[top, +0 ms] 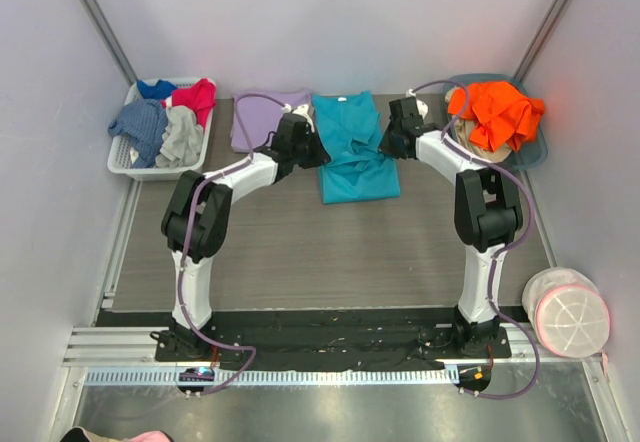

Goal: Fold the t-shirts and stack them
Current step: Fold the tshirt

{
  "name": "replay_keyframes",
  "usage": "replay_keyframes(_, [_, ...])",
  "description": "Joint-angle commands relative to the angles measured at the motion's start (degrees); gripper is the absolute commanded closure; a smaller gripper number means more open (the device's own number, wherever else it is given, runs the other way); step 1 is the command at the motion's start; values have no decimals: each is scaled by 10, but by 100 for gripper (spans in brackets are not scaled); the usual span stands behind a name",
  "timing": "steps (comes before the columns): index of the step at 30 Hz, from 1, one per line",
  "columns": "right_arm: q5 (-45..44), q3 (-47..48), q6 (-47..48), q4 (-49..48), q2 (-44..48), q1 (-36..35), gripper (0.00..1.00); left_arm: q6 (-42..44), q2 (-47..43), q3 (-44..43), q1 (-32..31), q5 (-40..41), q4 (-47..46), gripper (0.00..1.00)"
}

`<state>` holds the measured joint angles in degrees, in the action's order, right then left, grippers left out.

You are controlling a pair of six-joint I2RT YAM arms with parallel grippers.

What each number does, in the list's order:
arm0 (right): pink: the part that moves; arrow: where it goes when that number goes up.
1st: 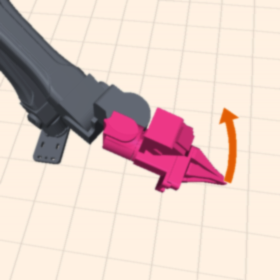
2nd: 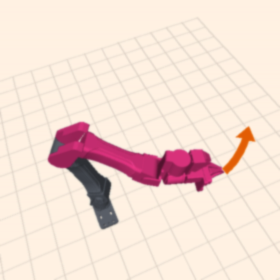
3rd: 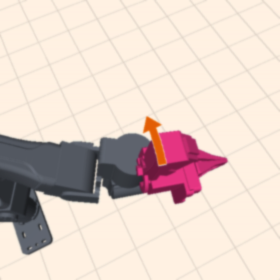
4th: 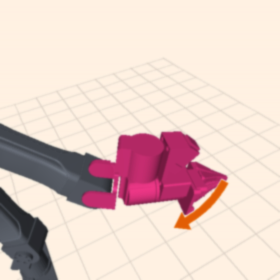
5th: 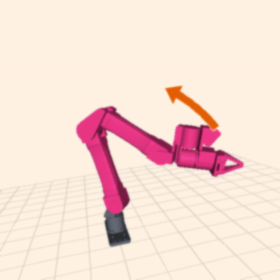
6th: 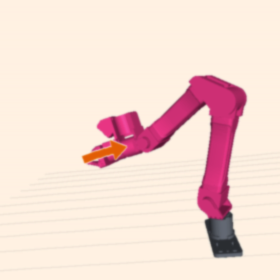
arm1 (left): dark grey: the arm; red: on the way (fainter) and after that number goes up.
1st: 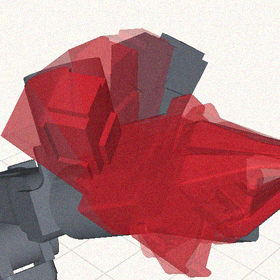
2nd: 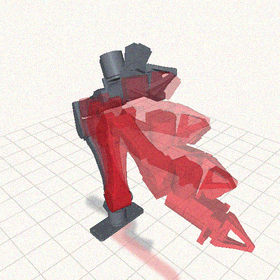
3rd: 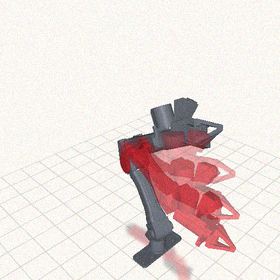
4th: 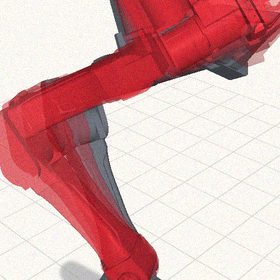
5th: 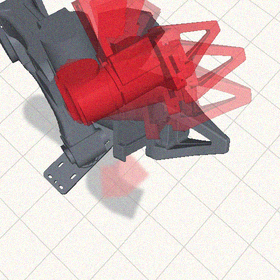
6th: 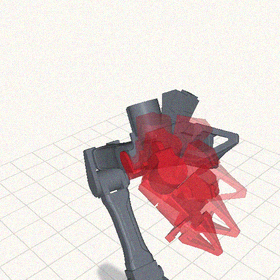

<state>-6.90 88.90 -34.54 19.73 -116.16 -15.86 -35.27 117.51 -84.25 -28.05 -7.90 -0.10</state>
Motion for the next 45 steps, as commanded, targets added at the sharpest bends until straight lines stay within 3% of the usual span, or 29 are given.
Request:
replay_keyframes(1, [7,50,11,-13,-13,7,99,13,10,-18,12,-17,-1,100])
replay_keyframes(13, [25,121,11,-1,-71,27,98,7,53,-62,27,-31,-1,100])
replay_keyframes(15, [36,135,18,-2,-88,29,79,6,67,-80,31,-34,-1,99])
replay_keyframes(16, [40,158,24,-2,-96,33,68,5,72,-90,34,-36,-1,94])
replay_keyframes(17, [48,171,30,0,-104,37,51,5,84,-100,39,-40,4,86])
replay_keyframes(18, [49,186,42,7,-118,41,46,5,89,-128,42,-41,18,68])
replay_keyframes(20, [41,222,53,21,-125,55,35,5,96,-166,55,-46,38,50])
replay_keyframes(21, [38,229,61,25,-123,62,32,5,95,-175,61,-46,41,28])
replay_keyframes(22, [34,232,62,28,-118,66,30,5,93,-182,65,-46,47,17])
replay_keyframes(23, [33,227,64,31,-111,78,29,5,90,-192,73,-45,48,10])
replay_keyframes(27, [40,161,71,27,-64,91,27,5,58,-175,83,-45,52,0])
replay_keyframes(31, [83,59,65,11,-12,91,26,-11,33,-114,83,-71,27,0])
replay_keyframes(36, [128,-56,57,-32,40,91,25,-28,-29,29,77,-78,-27,0])
replay_keyframes(45, [200,-164,57,-81,59,90,25,-61,-100,203,44,-68,-115,0])
